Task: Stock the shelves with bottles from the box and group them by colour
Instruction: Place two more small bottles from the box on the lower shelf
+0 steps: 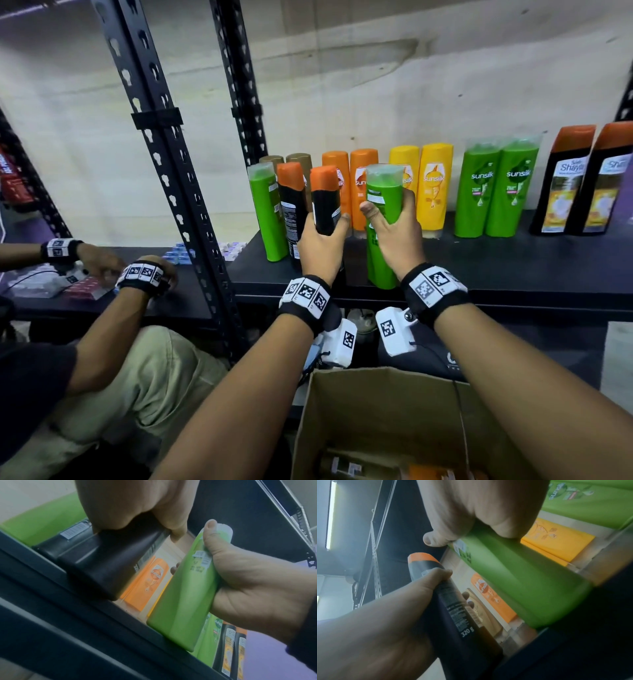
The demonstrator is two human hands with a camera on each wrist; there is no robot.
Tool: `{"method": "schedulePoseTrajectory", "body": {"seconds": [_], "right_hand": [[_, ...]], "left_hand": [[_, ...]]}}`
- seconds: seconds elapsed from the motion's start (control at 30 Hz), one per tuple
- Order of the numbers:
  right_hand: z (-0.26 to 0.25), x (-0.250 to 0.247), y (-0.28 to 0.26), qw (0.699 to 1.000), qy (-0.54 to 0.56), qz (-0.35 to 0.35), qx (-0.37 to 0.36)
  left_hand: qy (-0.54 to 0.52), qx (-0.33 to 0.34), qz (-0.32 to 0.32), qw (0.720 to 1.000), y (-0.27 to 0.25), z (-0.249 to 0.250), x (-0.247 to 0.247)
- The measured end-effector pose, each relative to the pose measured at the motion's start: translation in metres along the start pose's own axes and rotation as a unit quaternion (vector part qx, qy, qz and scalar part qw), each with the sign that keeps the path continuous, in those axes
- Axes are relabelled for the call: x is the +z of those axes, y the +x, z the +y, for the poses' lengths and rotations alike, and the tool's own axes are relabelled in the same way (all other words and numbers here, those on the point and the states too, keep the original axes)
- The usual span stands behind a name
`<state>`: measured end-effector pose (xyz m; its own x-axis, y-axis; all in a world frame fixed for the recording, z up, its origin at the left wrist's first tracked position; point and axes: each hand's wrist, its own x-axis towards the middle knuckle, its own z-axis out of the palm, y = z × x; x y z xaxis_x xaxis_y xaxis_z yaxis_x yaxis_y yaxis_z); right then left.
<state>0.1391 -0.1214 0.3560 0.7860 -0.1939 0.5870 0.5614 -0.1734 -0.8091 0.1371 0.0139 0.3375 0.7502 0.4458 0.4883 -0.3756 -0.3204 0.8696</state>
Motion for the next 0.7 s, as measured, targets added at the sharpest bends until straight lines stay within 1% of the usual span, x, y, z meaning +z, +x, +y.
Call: {"method": "schedulePoseTrajectory", "body": {"seconds": [0.17,0.27,0.37,0.47,0.6,0.7], "right_hand": [[0.017,0.001,-0.015,1.000,-0.021,0.010,0.000],[0.027,-0.004,-0.031,0.999,-0.045,-0.019,0.009],[0.037,-0.013,-0.046,0.996,-0.081,-0.039,-0.021],[0.042,-0.021,-0.053,0.991,-0.115,-0.061,-0.032],[0.042,-0.030,-0.050,0.983,-0.149,-0.085,-0.063],[0.040,-0.030,-0.044,0.976,-0.178,-0.110,-0.056]], "left_hand": [[0.015,0.031,-0.018,0.999,-0.008,-0.004,-0.005],[0.021,0.034,-0.039,0.998,-0.020,-0.014,-0.009],[0.053,0.050,-0.067,0.995,-0.032,-0.025,-0.015],[0.085,0.050,-0.097,0.990,-0.039,-0.033,-0.021],[0.090,0.053,-0.097,0.990,-0.041,-0.036,-0.023],[0.092,0.044,-0.093,0.990,-0.040,-0.037,-0.021]]}}
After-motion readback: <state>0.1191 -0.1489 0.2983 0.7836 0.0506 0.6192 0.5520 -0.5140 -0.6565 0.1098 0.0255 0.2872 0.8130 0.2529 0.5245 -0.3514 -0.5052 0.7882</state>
